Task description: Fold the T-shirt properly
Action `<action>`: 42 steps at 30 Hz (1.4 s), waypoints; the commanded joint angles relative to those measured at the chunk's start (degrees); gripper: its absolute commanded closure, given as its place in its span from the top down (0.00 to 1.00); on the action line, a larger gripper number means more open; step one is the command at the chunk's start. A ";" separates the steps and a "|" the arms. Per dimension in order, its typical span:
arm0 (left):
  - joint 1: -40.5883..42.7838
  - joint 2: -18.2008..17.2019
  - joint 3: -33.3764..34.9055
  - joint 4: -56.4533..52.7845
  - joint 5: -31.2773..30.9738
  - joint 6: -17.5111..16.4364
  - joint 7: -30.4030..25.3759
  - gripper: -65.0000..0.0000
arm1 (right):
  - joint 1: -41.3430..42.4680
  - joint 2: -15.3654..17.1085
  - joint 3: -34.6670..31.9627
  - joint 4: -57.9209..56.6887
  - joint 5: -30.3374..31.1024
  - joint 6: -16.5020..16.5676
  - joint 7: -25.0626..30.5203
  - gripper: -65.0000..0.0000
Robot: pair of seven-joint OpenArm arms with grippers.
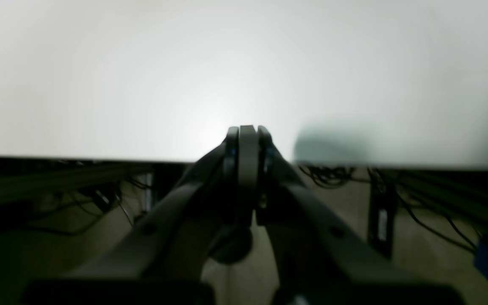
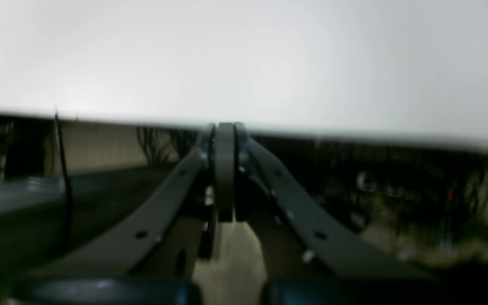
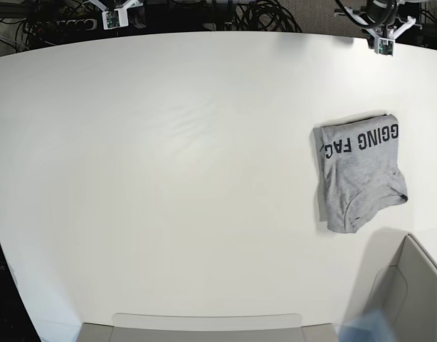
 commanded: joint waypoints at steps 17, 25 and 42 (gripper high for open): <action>5.88 3.22 -7.12 -15.13 4.16 0.42 -3.90 0.00 | -5.03 -0.06 0.97 -15.84 0.02 0.31 1.35 0.00; 1.40 3.22 -7.12 -36.31 12.86 0.42 -16.82 0.00 | 1.83 -0.06 0.97 -26.39 0.02 0.75 1.35 0.00; -16.97 -2.05 -12.22 -84.75 34.93 2.14 -34.58 0.00 | 24.86 1.43 0.97 -62.09 -4.12 0.75 5.92 0.00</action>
